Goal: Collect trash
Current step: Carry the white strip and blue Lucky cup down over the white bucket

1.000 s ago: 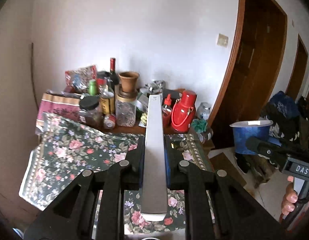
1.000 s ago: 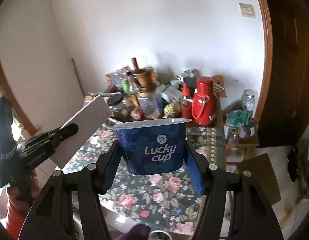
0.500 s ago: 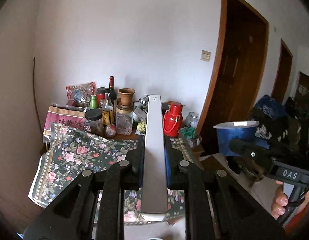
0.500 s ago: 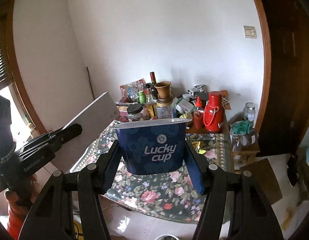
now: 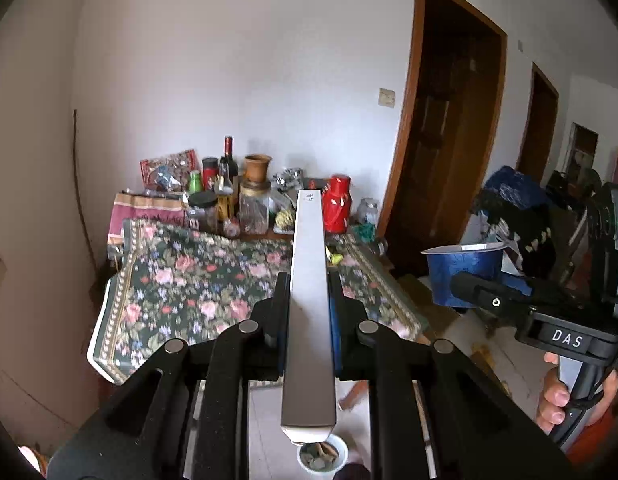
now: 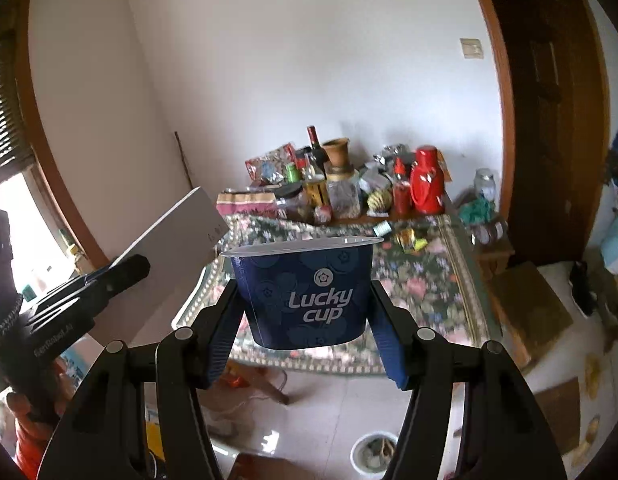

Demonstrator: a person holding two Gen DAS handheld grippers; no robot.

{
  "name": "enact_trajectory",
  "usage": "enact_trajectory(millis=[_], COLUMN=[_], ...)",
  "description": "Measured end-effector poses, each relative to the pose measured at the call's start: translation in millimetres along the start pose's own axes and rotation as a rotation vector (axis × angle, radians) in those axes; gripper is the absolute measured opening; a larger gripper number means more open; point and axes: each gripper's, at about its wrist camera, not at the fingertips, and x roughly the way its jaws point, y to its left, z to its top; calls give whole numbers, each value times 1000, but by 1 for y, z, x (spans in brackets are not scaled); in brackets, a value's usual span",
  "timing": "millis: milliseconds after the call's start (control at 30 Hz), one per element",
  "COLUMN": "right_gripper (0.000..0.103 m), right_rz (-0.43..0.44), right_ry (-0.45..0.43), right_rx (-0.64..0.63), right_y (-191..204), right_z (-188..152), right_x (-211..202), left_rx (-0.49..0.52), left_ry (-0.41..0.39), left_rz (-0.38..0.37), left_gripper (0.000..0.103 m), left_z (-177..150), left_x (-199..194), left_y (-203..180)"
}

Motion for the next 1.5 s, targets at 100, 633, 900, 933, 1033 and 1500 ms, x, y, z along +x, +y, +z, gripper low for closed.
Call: enact_trajectory(millis=[100, 633, 900, 933, 1033, 1500], right_gripper=[58, 58, 58, 58, 58, 73], right_rz=[-33, -134, -140, -136, -131, -48], right_ry=[25, 262, 425, 444, 501, 600], right_rx=[28, 131, 135, 137, 132, 112], right_y=[1, -37, -81, -86, -103, -157], right_z=[-17, -93, -155, -163, -190, -268], right_x=[-9, 14, 71, 78, 108, 212], left_rx=[17, -16, -44, -55, -82, -184], left_ry=[40, 295, 464, 494, 556, 703], left_rz=[-25, -112, -43, -36, -13, 56], left_gripper=[16, 16, 16, 16, 16, 16], left_z=[-17, -105, -170, -183, -215, -351], left_x=[-5, 34, 98, 109, 137, 235], left_y=[-4, -26, -29, -28, -26, -11])
